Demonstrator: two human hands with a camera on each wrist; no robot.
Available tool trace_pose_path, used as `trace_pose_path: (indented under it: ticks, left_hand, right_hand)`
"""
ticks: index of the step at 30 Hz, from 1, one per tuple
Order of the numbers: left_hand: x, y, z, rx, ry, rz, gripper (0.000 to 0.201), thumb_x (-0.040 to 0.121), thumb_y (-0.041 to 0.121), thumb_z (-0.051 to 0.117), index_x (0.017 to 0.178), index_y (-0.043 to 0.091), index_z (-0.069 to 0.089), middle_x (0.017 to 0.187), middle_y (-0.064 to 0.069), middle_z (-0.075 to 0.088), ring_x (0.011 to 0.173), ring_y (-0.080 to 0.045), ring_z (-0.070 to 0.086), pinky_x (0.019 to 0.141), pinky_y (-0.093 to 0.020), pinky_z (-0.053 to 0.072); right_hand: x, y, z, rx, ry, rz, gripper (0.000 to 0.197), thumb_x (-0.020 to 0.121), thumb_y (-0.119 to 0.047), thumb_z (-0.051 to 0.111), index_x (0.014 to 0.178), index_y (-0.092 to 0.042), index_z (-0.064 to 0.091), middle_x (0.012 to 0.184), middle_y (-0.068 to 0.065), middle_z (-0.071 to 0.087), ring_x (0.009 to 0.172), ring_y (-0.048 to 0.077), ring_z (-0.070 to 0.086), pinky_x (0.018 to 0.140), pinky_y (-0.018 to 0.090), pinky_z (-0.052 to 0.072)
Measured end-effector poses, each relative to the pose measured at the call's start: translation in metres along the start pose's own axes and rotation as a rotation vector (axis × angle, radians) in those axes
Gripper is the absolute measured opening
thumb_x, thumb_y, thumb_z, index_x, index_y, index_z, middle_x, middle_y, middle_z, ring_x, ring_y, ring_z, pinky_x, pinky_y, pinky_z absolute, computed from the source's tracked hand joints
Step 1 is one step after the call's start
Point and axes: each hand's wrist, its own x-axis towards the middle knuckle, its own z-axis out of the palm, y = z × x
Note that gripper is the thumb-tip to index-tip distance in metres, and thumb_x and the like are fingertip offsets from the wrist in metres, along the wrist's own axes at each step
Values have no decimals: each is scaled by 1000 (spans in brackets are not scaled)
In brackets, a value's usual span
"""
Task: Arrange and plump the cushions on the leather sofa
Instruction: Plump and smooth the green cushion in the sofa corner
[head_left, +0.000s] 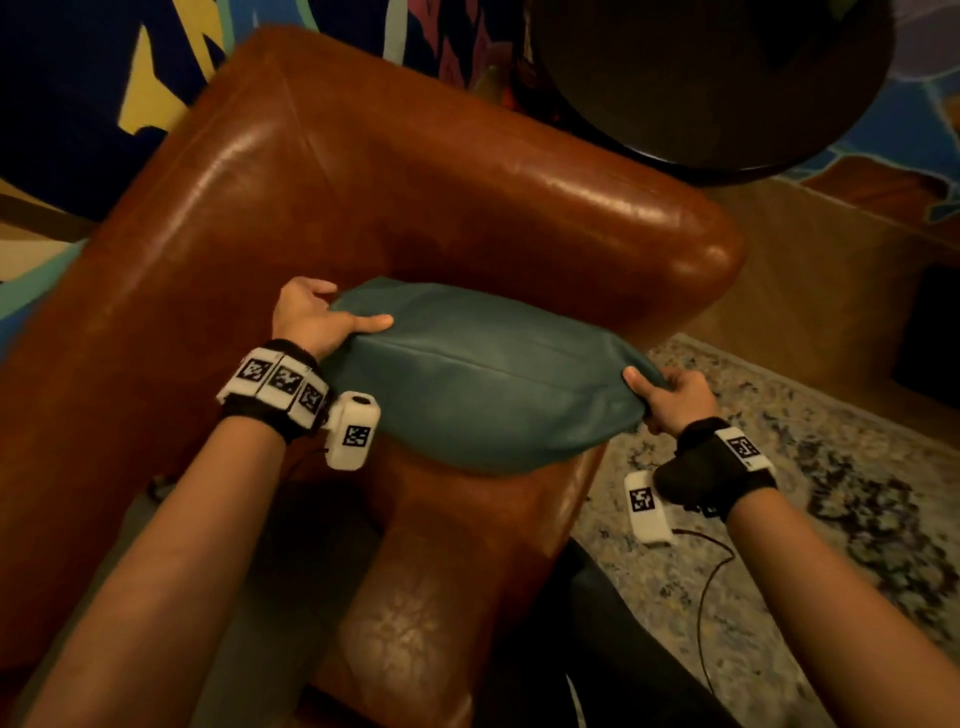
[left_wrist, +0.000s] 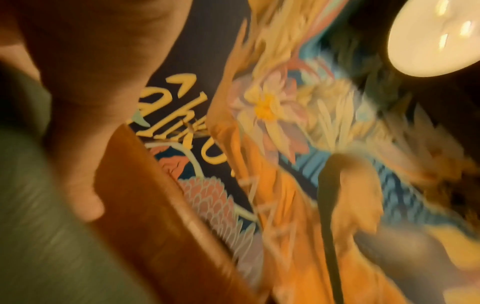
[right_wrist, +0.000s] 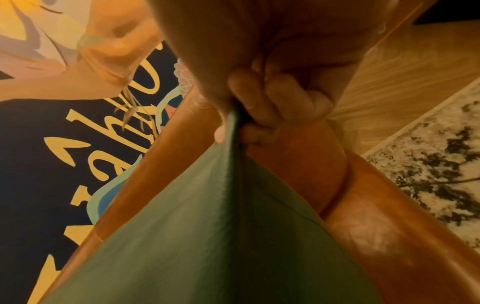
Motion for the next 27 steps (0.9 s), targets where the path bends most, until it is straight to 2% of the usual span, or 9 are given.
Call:
trace_pose_path:
  ticks: [3,6,10,13,16,19,22,25,27]
  left_hand:
    - [-6,-9,-8,-203,177,78,72,59,32,90,118,17,51,81,8,61,93,-16,63,92,-34,50]
    - [-15,-24,-5,-290,95,85,57,67,30,85,115,10,62,83,4,67,96,-21,67,89,-32,52]
    - [-21,-28,-6,-2,-47,145,51,67,39,83,105,7,70,108,-8,71,102,-24,65,94,-37,50]
    - [-36,-19,-3,167,84,346,26,77,23,78,87,4,64,91,-10,69,90,-27,63,77,-31,46]
    - [-56,-15,3,345,168,494,32,79,29,75,77,10,48,72,-7,58,75,-33,59,64,-37,43]
    - [-69,-13,1,410,175,652,37,81,29,73,76,14,40,74,-3,49,72,-35,56,60,-37,37]
    - [-75,-11,-12,417,253,773,43,78,44,73,79,15,42,79,-1,45,69,-32,53,56,-37,37]
    - [-70,-10,-21,323,352,516,70,59,59,80,96,13,41,94,-3,50,74,-26,50,61,-39,40]
    - [-59,-12,-21,345,243,281,83,54,59,83,108,12,42,109,-8,57,88,-30,58,70,-40,43]
  right_hand:
    - [5,1,2,-11,50,-15,25,85,-36,69,72,-18,59,68,9,61,47,13,59,56,34,49]
    - [8,0,5,7,53,-52,26,87,-32,67,98,-9,67,89,12,67,80,27,64,81,44,53]
    - [5,3,7,11,1,-44,49,83,-33,69,120,-3,60,110,15,69,97,31,67,88,49,55]
    - [-3,1,7,-25,11,-71,53,82,-33,70,125,-4,57,115,8,66,104,31,64,93,52,51]
    - [-8,4,2,-61,65,-53,49,86,-25,69,128,-6,53,117,10,64,90,34,67,76,49,58]
    - [-10,12,-6,-109,102,-67,37,88,-24,66,120,-7,58,103,15,68,55,25,63,44,28,52]
    - [-11,22,-16,-93,135,-101,44,88,-35,66,121,-8,59,94,10,63,50,12,44,44,19,35]
    - [-8,23,-14,-104,147,-66,54,85,-45,64,121,-5,60,91,8,60,55,14,44,52,23,35]
    - [-11,22,-5,-157,128,-12,53,88,-48,60,114,-3,63,92,13,65,68,26,58,61,31,45]
